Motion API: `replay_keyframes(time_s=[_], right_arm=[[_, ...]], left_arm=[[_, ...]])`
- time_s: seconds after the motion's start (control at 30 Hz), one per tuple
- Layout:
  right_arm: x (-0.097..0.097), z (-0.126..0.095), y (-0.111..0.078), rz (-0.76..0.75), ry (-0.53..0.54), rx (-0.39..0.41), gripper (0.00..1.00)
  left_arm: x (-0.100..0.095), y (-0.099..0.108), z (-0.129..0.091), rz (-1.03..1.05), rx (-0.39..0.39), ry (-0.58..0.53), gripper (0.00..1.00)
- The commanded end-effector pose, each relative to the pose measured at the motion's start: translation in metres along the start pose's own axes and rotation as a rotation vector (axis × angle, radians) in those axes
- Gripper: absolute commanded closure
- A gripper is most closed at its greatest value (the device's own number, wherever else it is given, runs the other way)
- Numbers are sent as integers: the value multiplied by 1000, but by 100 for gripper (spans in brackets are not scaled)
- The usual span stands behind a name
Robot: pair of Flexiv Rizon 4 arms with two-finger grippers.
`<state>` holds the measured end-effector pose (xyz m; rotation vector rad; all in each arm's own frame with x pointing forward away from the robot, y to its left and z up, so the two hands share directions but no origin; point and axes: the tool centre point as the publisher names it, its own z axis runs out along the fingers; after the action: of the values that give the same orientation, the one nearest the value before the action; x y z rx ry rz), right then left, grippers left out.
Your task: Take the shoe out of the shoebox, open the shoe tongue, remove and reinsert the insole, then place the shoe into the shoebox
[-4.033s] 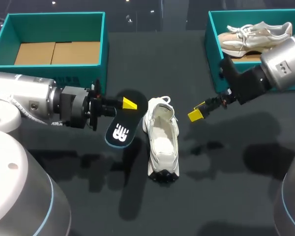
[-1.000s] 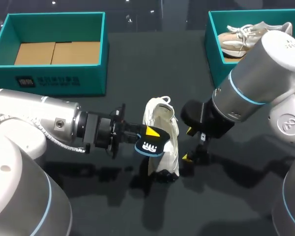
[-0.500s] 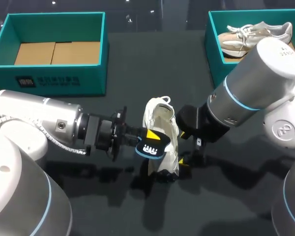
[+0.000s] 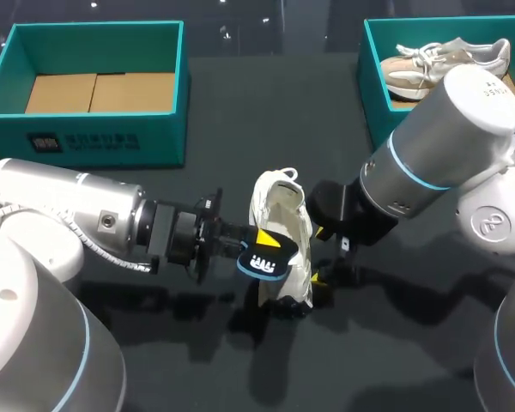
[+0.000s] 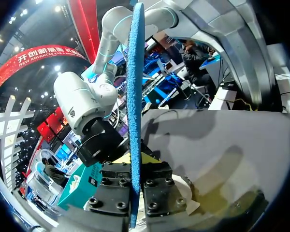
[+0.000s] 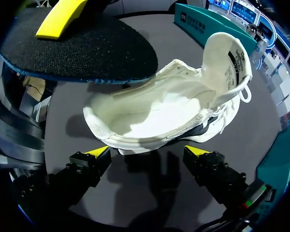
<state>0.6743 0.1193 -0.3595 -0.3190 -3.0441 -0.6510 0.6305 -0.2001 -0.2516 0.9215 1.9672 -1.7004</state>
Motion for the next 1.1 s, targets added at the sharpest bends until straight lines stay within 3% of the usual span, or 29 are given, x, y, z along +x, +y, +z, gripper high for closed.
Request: replay_keyframes(time_s=[0.03, 1.1], right_arm=[[1, 1, 0, 1, -4, 0, 0], [1, 1, 0, 1, -4, 0, 0]], left_arm=[[0, -1, 0, 0, -3, 1, 100], [-5, 27, 44, -105, 131, -15, 100]])
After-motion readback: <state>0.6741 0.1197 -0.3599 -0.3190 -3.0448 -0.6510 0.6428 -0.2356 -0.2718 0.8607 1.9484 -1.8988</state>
